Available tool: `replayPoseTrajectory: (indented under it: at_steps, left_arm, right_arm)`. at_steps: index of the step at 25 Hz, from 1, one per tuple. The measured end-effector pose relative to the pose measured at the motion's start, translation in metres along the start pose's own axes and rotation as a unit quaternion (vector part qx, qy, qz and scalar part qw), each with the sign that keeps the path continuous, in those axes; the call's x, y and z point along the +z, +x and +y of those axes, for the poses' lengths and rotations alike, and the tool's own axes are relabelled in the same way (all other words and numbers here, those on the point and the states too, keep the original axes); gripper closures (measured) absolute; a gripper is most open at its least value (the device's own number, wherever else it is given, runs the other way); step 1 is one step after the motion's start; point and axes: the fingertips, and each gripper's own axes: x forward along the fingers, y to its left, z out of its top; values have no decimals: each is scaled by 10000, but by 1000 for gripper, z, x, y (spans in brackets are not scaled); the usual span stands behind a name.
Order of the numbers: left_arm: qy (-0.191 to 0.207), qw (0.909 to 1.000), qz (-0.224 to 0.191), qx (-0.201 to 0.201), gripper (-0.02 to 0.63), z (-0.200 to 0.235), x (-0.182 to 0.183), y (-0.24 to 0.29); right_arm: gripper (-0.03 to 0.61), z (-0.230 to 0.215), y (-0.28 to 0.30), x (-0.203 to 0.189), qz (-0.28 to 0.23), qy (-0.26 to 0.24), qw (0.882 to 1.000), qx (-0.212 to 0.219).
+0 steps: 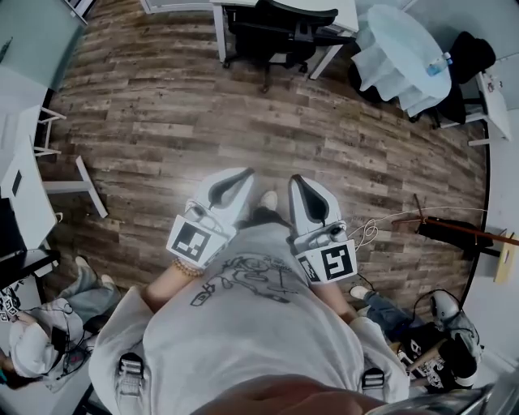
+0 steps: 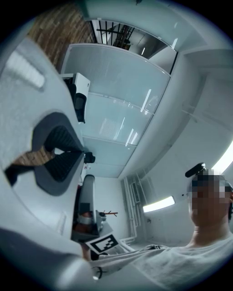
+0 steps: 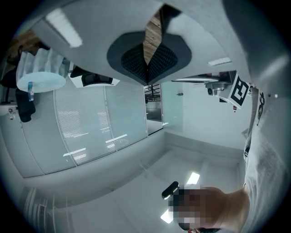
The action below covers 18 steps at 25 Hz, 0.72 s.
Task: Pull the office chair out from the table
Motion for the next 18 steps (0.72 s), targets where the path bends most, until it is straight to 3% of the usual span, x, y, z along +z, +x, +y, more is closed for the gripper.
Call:
replayPoseTrajectory:
  at_steps: [18]
  left_arm:
    - [-114,9997,190,-32,609,40,-11,67]
  right_arm:
    - [572,-67,47,-11,100,146,9998,-82]
